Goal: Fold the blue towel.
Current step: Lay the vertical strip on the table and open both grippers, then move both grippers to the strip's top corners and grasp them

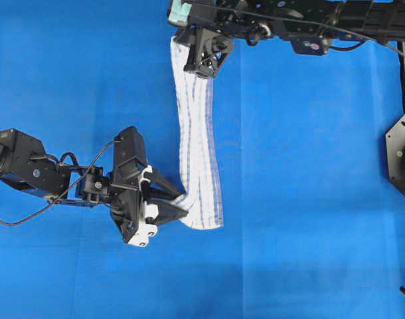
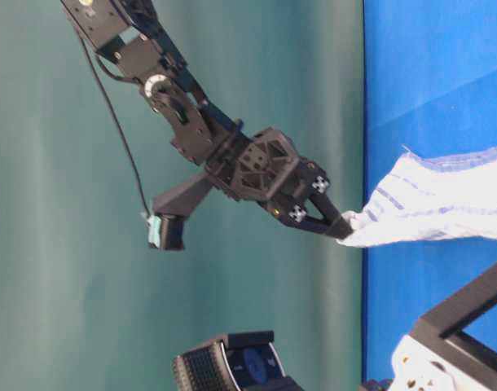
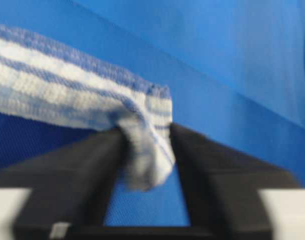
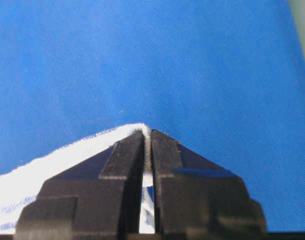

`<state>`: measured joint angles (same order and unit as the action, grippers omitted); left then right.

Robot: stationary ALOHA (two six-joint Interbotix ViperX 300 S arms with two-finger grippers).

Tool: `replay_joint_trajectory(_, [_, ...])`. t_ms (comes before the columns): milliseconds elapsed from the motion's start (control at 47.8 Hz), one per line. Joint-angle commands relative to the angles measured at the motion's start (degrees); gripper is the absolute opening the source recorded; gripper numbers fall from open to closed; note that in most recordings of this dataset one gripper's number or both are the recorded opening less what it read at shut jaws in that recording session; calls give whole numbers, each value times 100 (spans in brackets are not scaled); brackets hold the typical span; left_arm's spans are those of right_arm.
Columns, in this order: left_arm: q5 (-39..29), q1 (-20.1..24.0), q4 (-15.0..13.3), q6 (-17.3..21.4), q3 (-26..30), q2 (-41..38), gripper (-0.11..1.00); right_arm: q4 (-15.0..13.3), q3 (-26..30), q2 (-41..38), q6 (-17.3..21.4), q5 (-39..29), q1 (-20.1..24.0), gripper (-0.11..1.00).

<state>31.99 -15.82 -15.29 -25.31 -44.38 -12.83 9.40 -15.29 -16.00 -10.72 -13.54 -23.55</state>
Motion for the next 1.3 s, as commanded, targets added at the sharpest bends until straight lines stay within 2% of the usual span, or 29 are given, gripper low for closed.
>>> replay_joint_trajectory(0, [18,-26,-26,9,35,211,46,-9,211,9,-9,35,0,-2])
replay_joint_trajectory(105, [-26,-44,-35,9,35,211,73,-18,281,-44,-26,44,0,4])
replay_joint_trajectory(167, [-114,-44,-26,0,35,237,82,-26,290,-44,-26,62,9,13])
replay_joint_trajectory(251, [-264,-44,-35,9,18,325,82,-88,290,-26,-53,88,0,34])
replay_joint_trajectory(293, [-378,-35,-35,9,0,413,80,-149,290,0,-53,88,0,49])
replay_joint_trajectory(397, [-642,-35,-26,9,-88,677,79,-202,237,141,-114,88,9,79])
replay_joint_trajectory(481, [-940,-26,-26,53,-202,1020,79,-202,176,360,-132,88,9,94])
replay_joint_trajectory(606, [-1283,-9,-26,88,-404,1582,79,-220,-88,853,-158,97,18,90])
replay_joint_trajectory(774, [-1608,123,-26,264,-677,2232,79,-229,-721,1547,-141,193,18,91])
replay_joint_trajectory(962, [-1925,738,9,756,-870,2470,79,-229,-1538,2101,-62,650,-44,91])
replay_joint_trajectory(1024, [-1960,993,18,1055,-879,2487,79,-220,-1758,2250,-53,765,-79,91])
replay_joint_trajectory(1171, [-1951,1705,35,2250,-835,2496,79,-202,-2074,2435,-18,879,-158,91])
replay_joint_trajectory(1275, [-1942,2276,35,2927,-765,2452,79,-202,-2145,2391,18,940,-176,91])
